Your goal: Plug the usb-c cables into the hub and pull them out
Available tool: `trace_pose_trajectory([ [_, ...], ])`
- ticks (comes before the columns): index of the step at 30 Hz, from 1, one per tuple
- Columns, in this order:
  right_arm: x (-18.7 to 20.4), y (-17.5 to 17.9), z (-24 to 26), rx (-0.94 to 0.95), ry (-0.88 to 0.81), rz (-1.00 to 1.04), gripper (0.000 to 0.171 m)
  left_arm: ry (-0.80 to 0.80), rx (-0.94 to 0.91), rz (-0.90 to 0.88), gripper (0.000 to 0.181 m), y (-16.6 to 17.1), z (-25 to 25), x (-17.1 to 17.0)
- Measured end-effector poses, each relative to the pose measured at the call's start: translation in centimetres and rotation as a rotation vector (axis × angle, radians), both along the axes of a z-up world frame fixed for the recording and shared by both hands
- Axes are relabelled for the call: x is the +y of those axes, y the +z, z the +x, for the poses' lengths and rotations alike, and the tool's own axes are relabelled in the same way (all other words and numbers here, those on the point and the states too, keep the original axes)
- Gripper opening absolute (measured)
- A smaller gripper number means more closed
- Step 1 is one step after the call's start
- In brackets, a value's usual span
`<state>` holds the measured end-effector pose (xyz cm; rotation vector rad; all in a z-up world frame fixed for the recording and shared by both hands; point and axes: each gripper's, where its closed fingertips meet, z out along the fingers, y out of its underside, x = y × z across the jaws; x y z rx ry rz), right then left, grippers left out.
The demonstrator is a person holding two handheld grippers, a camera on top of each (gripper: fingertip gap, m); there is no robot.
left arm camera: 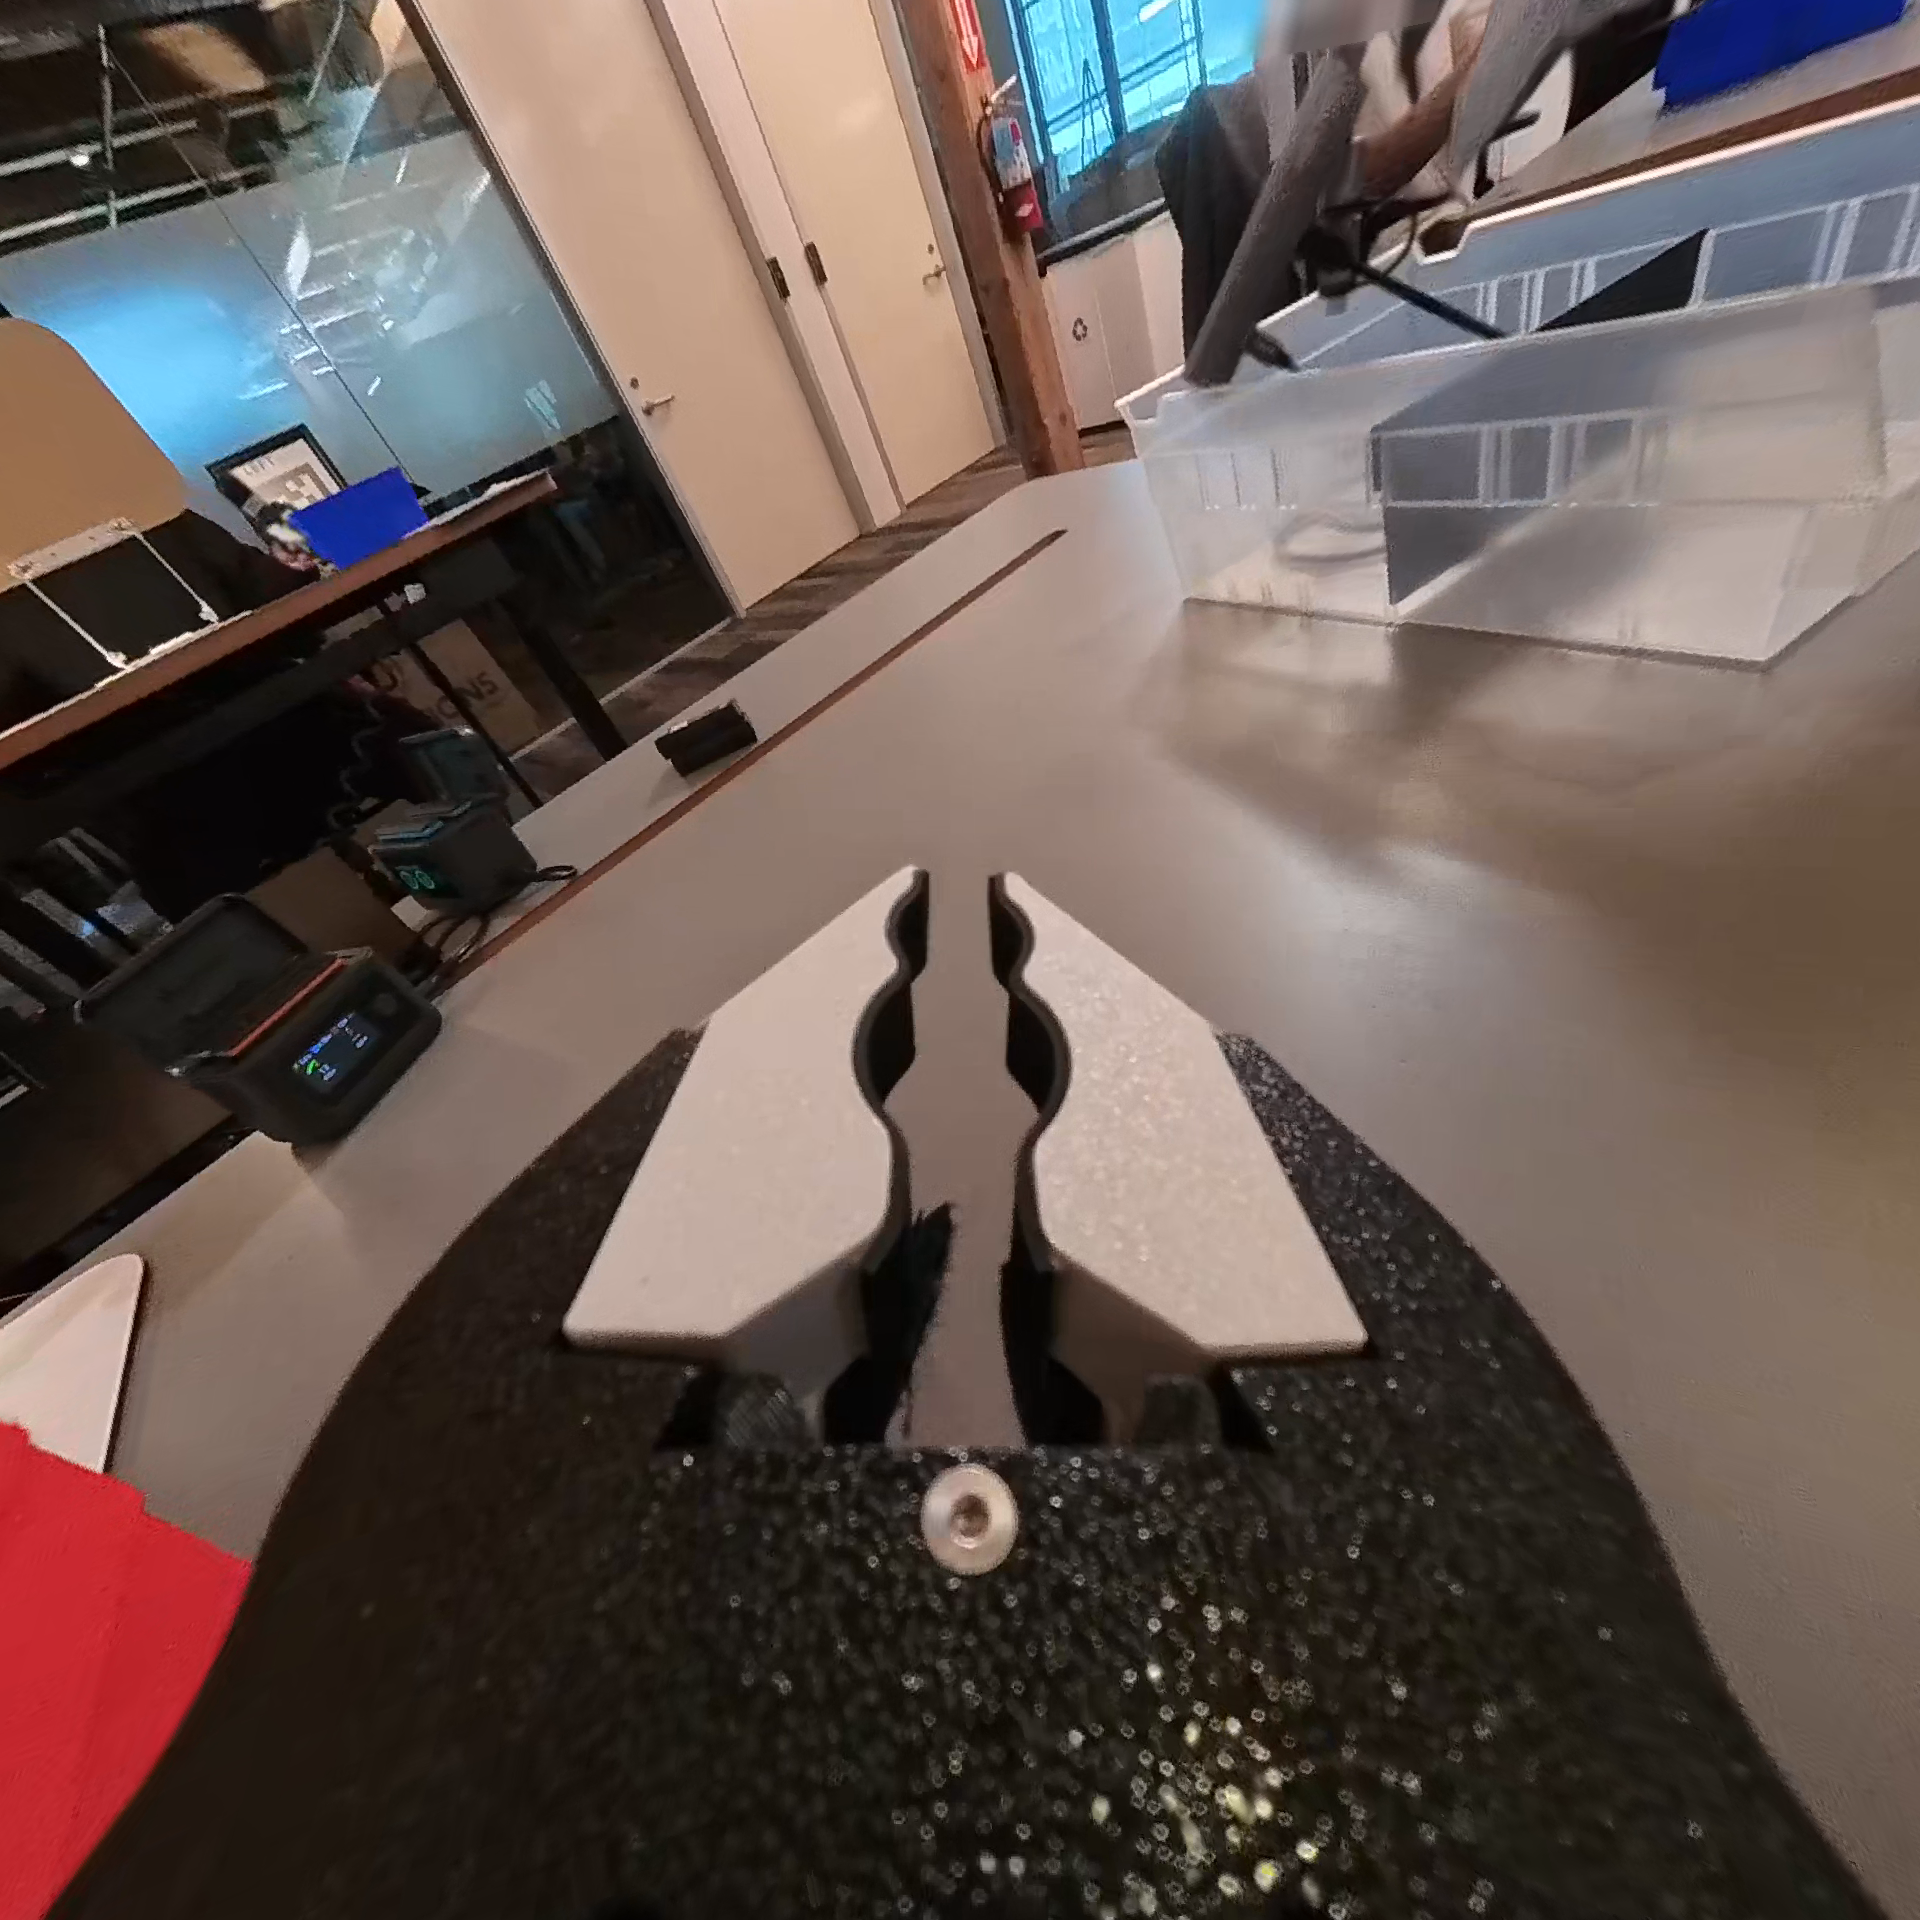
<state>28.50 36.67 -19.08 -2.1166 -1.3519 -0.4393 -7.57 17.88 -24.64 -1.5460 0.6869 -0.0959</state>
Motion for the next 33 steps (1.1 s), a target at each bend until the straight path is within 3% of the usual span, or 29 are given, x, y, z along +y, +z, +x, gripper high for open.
trace_pose_trajectory([
  [2,0.0,3.3,0.5,-0.028,-0.074,0.158,0.062,0.007,0.002,-0.003,0.012,-0.1,-0.1,0.1],
  [4,-1.1,6.9,-1.3,0.083,-0.098,0.321,0.063,0.017,-0.006,0.000,0.015,0.0,-0.2,0.2],
  [9,-8.5,12.0,-16.8,0.674,0.190,0.554,0.058,0.112,-0.057,-0.030,0.031,-0.1,-2.0,1.0],
  [11,-11.0,10.8,-23.1,0.818,0.308,0.576,0.057,0.162,-0.102,-0.048,0.044,-0.2,-3.2,1.5],
  [14,-10.0,5.8,-29.1,0.757,0.318,0.629,0.061,0.219,-0.179,-0.064,0.054,-0.2,-4.8,1.9],
  [17,-6.7,0.1,-31.7,0.630,0.258,0.671,0.061,0.202,-0.223,-0.054,0.049,-0.1,-5.3,1.9],
  [20,-5.9,-4.1,-33.1,0.711,0.213,0.534,0.058,0.209,-0.215,-0.058,0.047,-0.4,-5.7,2.1],
  [22,-5.8,-4.7,-33.1,0.757,0.213,0.528,0.053,0.215,-0.200,-0.044,0.047,-0.4,-5.7,2.2],
  [26,-4.5,-5.7,-31.7,0.771,0.205,0.639,0.025,0.230,-0.184,-0.068,0.048,-0.8,-5.5,2.3],
  [33,-4.4,-6.0,-31.9,0.823,0.206,0.593,0.025,0.214,-0.112,-0.068,0.046,-1.3,-4.6,2.2],
])
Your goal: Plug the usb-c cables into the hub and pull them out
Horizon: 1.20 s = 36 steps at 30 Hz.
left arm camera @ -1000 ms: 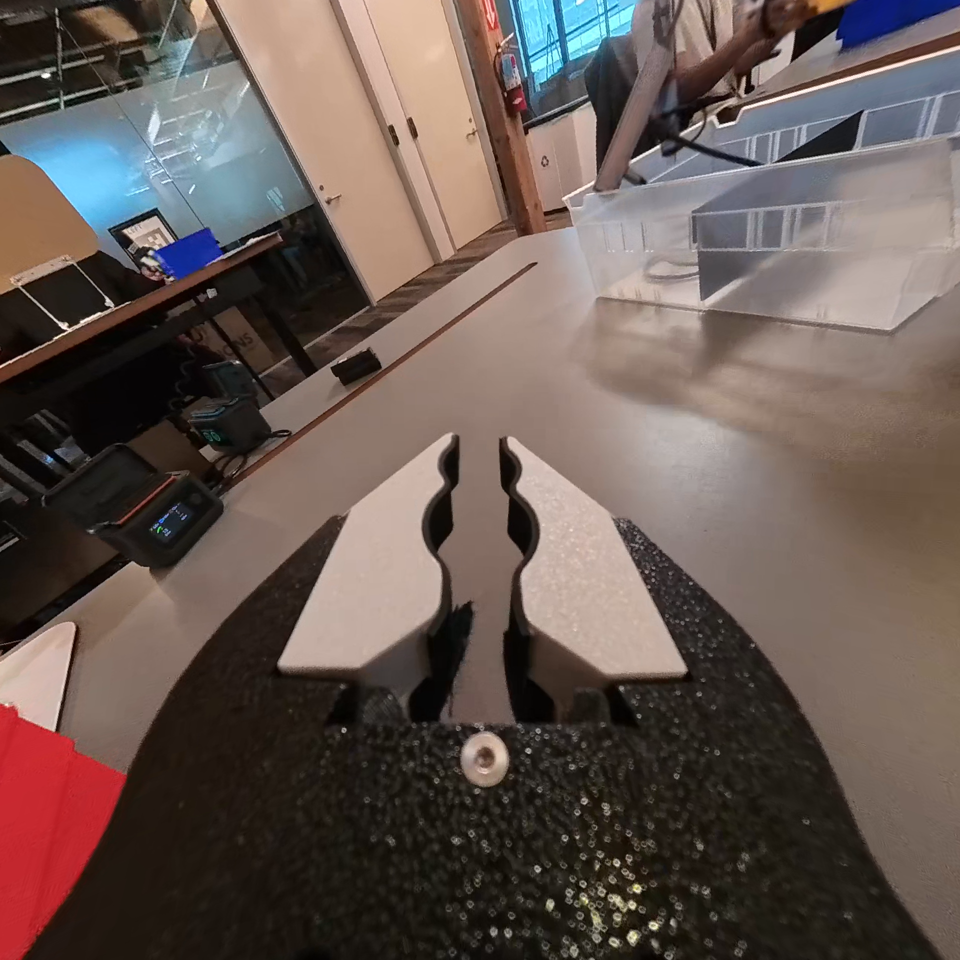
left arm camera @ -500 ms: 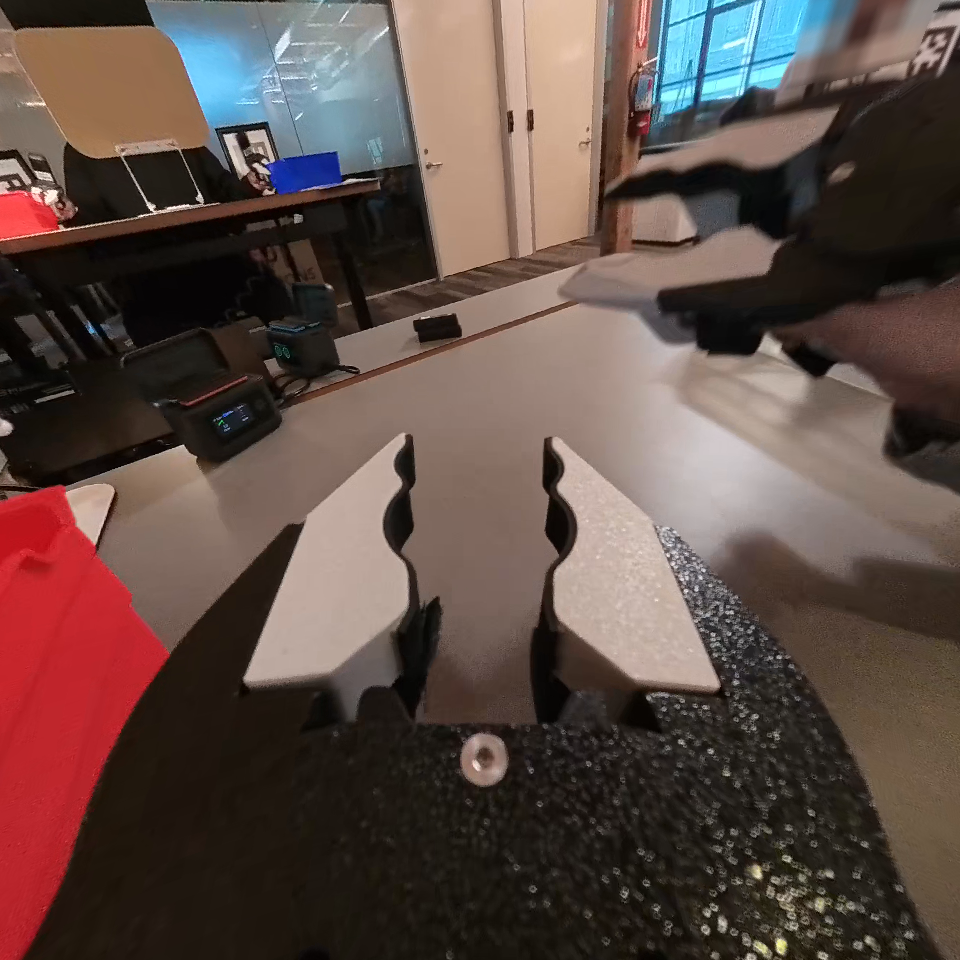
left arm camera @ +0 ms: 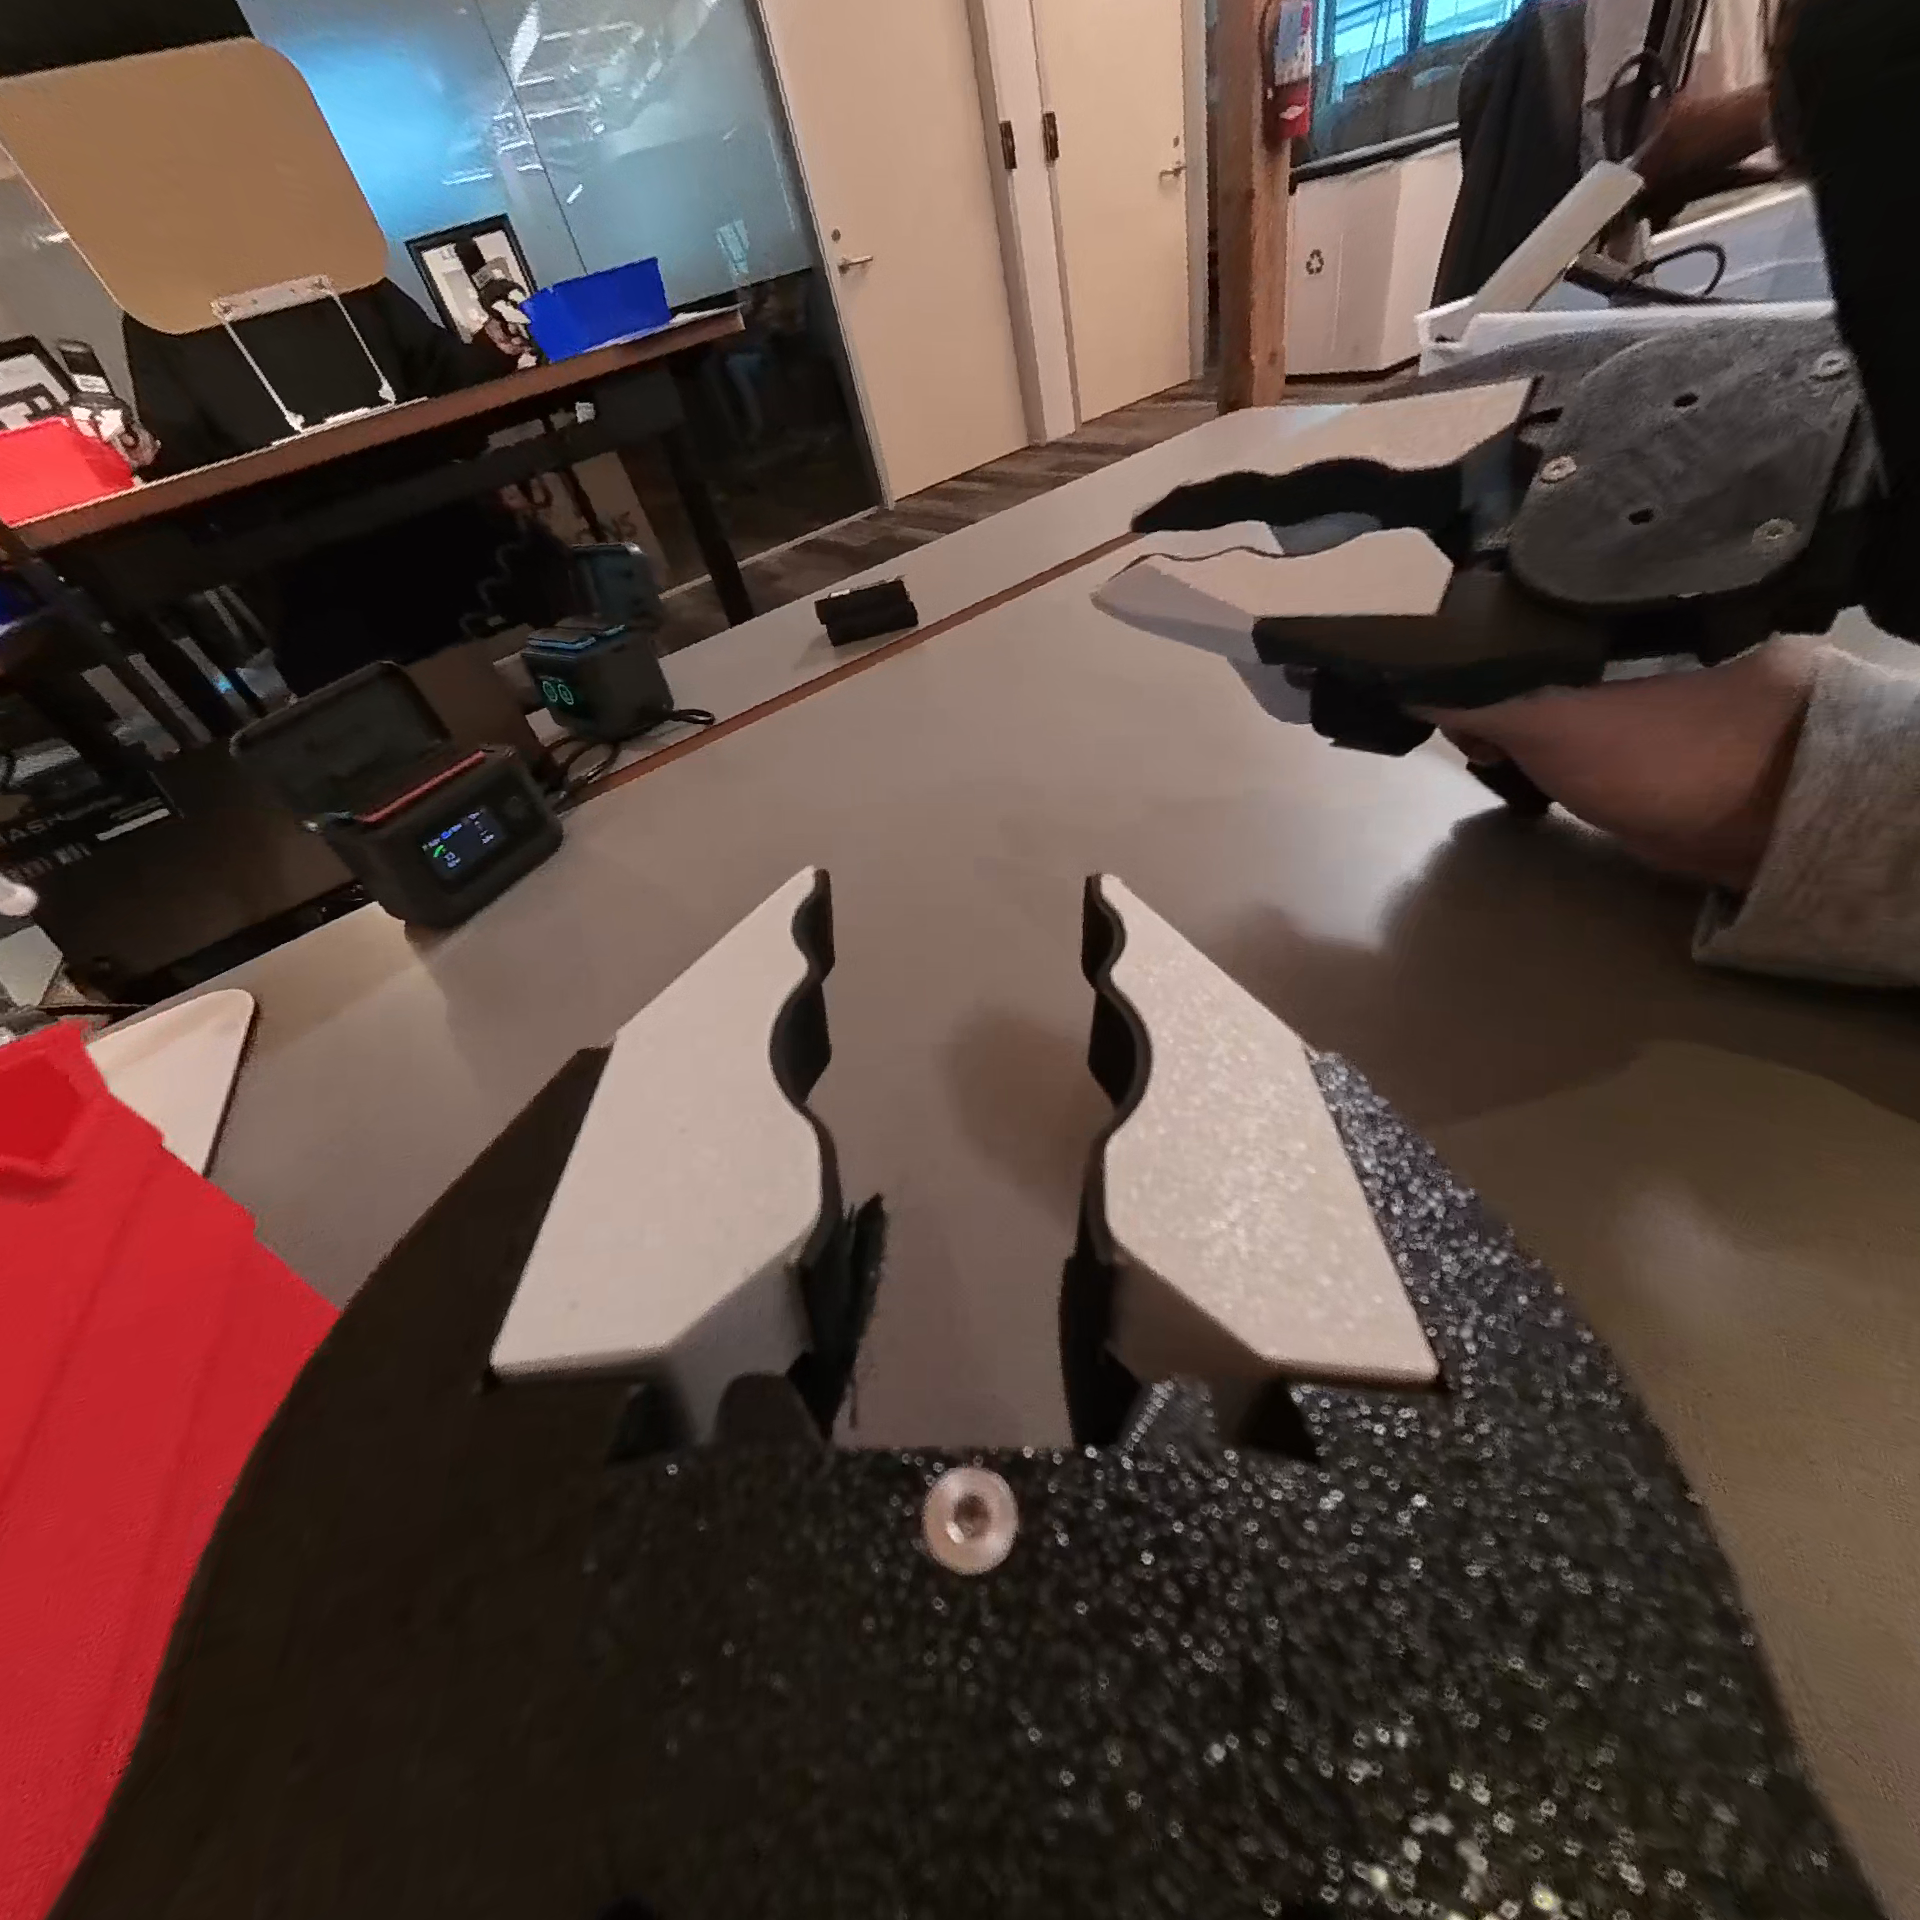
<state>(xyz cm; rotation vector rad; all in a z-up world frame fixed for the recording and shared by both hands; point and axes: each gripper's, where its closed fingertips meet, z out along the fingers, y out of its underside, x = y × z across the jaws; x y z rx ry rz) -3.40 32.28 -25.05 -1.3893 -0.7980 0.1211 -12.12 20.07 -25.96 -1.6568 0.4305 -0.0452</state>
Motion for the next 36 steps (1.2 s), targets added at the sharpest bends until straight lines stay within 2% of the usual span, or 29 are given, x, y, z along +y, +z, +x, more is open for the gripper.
trace_pose_trajectory([
  [8,-0.3,0.2,-0.1,-0.016,-0.001,0.037,0.023,-0.017,0.061,-0.002,0.044,-0.4,0.8,-0.1],
  [12,-0.8,0.1,-0.5,-0.062,0.005,0.080,0.022,-0.040,0.073,0.031,0.032,0.0,1.3,-0.5],
  [19,-1.8,0.4,-0.4,-0.054,0.051,0.109,0.020,-0.005,0.154,0.055,0.028,-0.3,1.1,-0.5],
  [29,-2.1,0.6,-0.3,-0.044,0.067,0.128,0.017,0.009,0.224,0.018,0.028,-1.3,1.2,-0.4],
  [36,-2.2,1.3,-0.5,0.040,0.134,0.115,0.017,-0.058,0.192,-0.075,0.045,-1.1,2.9,-1.0],
])
